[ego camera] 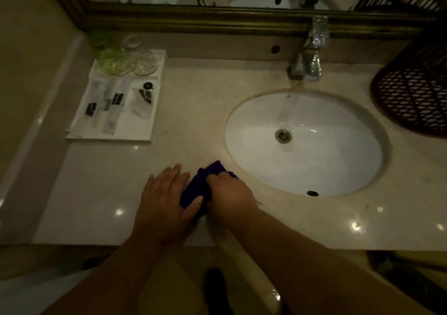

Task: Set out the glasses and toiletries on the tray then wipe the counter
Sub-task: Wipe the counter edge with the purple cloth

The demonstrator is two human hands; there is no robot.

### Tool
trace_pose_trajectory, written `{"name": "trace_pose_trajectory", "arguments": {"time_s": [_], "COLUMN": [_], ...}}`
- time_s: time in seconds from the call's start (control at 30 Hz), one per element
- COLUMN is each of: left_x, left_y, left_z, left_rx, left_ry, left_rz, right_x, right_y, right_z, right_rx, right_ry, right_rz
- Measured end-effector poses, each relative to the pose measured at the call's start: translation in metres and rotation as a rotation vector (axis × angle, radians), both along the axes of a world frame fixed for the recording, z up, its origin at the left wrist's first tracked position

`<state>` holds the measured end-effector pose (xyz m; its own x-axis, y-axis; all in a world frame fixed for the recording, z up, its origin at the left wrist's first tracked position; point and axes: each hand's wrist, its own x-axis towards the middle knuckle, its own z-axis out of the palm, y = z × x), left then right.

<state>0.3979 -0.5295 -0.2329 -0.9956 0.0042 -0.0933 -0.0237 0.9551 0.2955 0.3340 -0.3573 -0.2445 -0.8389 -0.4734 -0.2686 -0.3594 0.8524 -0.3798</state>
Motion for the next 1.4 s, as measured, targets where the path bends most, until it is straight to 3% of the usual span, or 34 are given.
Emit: {"name": "trace_pose_trajectory", "arguments": {"time_s": [0.17, 0.37, 0.47, 0.7, 0.83, 1.17, 1.4], "left_x": [0.014, 0.017, 0.008, -0.012, -0.029, -0.054, -0.071], "left_y": [-0.012, -0.02, -0.016, -0.009, -0.007, -0.022, -0.026], "left_z": [0.0, 0.002, 0.014, 0.044, 0.074, 0.129, 0.141], "left_rx": [0.033, 0.087, 0.148, 0.232, 0.374, 0.526, 0.922], "left_ry": [0.059, 0.163, 0.194, 0.021, 0.069, 0.177, -0.009], "left_rz": [0.036, 0.044, 0.032, 0.106, 0.139, 0.265, 0.43], "right_x": [-0.012, -0.013, -0.011, -0.027, -0.034, -0.061, -0.06], "right_y": [-0.021, 0.004, 0.02, 0.022, 0.012, 0.038, 0.021], "right_z": [0.005, 0.025, 0.048, 0.121, 0.166, 0.205, 0.201], "right_rx": [-0.047, -0.155, -0.212, -0.397, -0.54, -0.587, -0.82], "right_ry": [0.005, -0.141, -0.091, -0.016, -0.053, -0.009, -0.275], "right_rz": [-0.018, -0.022, 0.002, -0.026, -0.062, -0.397, -0.647]}}
